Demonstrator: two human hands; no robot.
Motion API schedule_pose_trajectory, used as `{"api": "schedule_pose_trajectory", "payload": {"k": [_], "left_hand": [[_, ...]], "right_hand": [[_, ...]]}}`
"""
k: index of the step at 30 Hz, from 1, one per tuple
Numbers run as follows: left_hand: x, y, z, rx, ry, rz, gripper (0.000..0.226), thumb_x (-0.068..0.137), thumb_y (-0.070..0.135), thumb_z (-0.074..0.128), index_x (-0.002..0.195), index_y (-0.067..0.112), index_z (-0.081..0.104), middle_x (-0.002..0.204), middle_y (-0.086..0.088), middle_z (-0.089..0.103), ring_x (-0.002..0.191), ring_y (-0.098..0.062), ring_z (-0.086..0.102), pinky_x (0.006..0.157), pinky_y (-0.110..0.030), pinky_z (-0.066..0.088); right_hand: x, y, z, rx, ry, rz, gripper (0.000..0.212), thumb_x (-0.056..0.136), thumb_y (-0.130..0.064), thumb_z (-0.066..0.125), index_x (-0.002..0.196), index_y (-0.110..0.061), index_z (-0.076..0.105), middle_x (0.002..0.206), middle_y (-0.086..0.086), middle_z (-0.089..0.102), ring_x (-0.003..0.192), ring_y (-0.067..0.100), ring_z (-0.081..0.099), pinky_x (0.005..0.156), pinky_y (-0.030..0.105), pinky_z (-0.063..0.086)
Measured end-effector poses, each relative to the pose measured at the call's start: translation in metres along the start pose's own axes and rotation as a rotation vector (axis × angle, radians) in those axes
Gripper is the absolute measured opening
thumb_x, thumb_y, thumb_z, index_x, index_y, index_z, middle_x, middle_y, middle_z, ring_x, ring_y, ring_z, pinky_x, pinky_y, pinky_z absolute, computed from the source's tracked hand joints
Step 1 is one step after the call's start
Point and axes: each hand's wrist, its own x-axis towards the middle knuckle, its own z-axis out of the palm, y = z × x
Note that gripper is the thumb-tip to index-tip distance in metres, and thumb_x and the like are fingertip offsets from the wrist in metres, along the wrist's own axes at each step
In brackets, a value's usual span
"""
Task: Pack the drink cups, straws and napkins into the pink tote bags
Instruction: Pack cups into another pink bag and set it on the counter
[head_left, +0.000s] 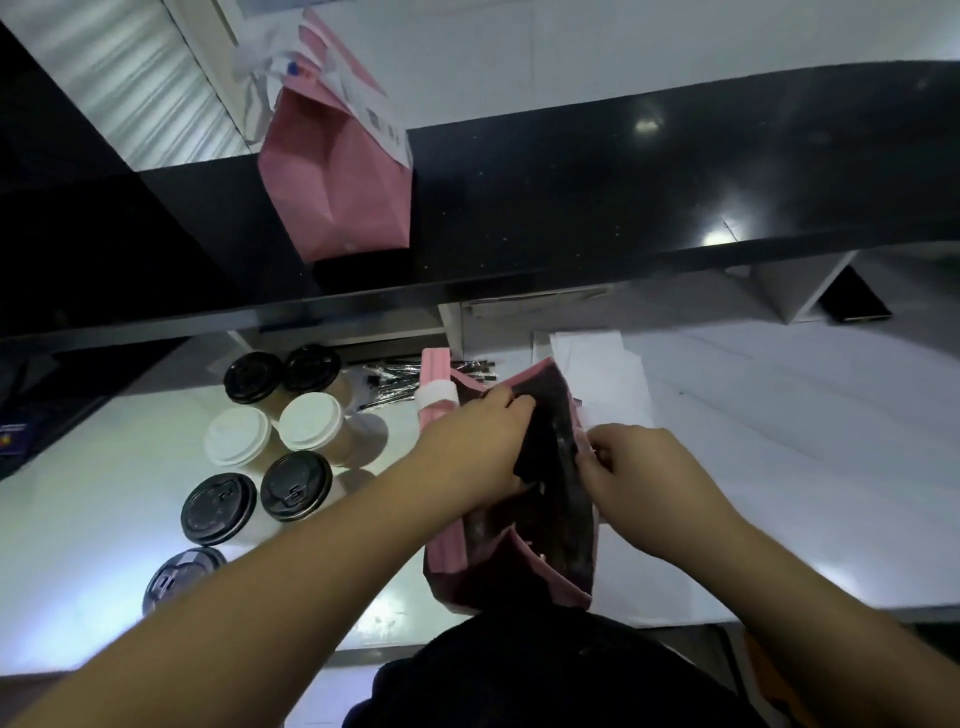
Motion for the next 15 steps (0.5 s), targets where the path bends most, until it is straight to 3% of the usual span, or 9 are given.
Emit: {"api": "schedule_pose_trajectory", "payload": {"k": [6, 12, 15], "left_hand": [[0.019, 0.008, 0.026, -0.041, -0.039, -0.018, 0.082, 0.082, 0.048, 0.082, 0.147, 0.017, 0.042, 0.137, -0.011, 0.051, 0.116, -0.035, 0.062, 0.089, -0.048, 0.055], [0.021, 0.009, 0.042, -0.009, -0.14, -0.048, 0.073, 0.089, 0.031, 0.076, 0.149, 0.011, 0.039, 0.138, -0.017, 0.048, 0.119, -0.039, 0.059, 0.091, -0.048, 0.052], [0.021, 0.007, 0.045, -0.019, -0.115, -0.076, 0.07, 0.092, 0.024, 0.073, 0.15, 0.01, 0.037, 0.14, -0.018, 0.046, 0.122, -0.039, 0.057, 0.095, -0.05, 0.053]], "right_hand": [[0.0, -0.003, 0.0, -0.021, 0.008, -0.011, 0.04, 0.1, -0.027, 0.05, 0.062, -0.016, 0.043, 0.055, 0.001, 0.05, 0.05, 0.016, 0.045, 0.046, 0.03, 0.025], [0.0, -0.004, 0.001, -0.033, -0.003, -0.013, 0.034, 0.1, -0.027, 0.048, 0.07, -0.012, 0.053, 0.06, 0.004, 0.059, 0.056, 0.021, 0.055, 0.048, 0.032, 0.034], [0.0, -0.007, 0.003, -0.028, 0.01, -0.023, 0.034, 0.1, -0.025, 0.048, 0.068, -0.014, 0.052, 0.059, 0.003, 0.057, 0.055, 0.02, 0.054, 0.046, 0.031, 0.031]]}}
